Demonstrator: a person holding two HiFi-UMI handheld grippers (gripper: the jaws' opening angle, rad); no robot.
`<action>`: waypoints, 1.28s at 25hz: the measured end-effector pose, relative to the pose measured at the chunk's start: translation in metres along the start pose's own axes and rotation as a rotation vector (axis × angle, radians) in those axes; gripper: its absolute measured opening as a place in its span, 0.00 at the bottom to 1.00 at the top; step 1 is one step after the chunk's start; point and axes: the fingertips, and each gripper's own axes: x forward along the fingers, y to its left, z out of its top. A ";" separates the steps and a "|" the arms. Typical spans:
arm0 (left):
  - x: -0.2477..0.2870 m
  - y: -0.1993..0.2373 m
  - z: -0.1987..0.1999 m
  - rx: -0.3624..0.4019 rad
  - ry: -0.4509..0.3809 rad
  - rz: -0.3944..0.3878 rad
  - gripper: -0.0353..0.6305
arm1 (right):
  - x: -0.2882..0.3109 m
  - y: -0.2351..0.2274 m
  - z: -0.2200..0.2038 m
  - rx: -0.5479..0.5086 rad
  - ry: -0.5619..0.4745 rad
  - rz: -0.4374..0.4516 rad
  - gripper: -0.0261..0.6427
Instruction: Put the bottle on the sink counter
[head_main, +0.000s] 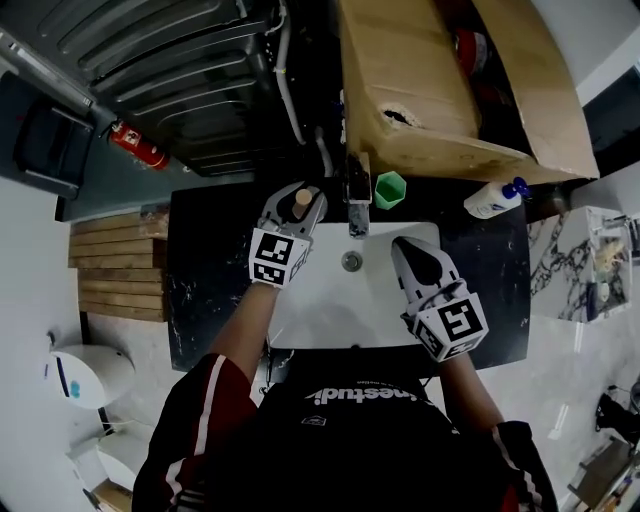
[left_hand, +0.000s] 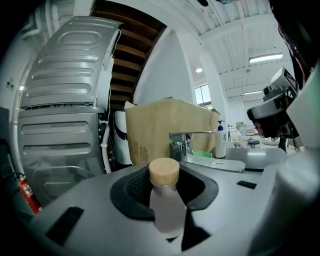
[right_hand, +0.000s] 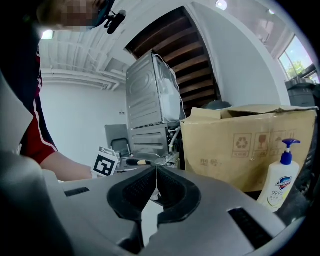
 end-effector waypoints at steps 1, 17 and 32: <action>0.008 0.002 -0.004 0.002 0.005 -0.001 0.24 | 0.003 -0.004 -0.002 0.002 0.004 -0.001 0.10; 0.052 0.010 -0.043 0.017 0.054 -0.008 0.25 | 0.010 -0.020 -0.021 0.020 0.033 -0.021 0.10; -0.014 0.008 0.016 0.035 -0.028 0.054 0.31 | -0.041 0.019 0.013 -0.043 -0.007 -0.041 0.10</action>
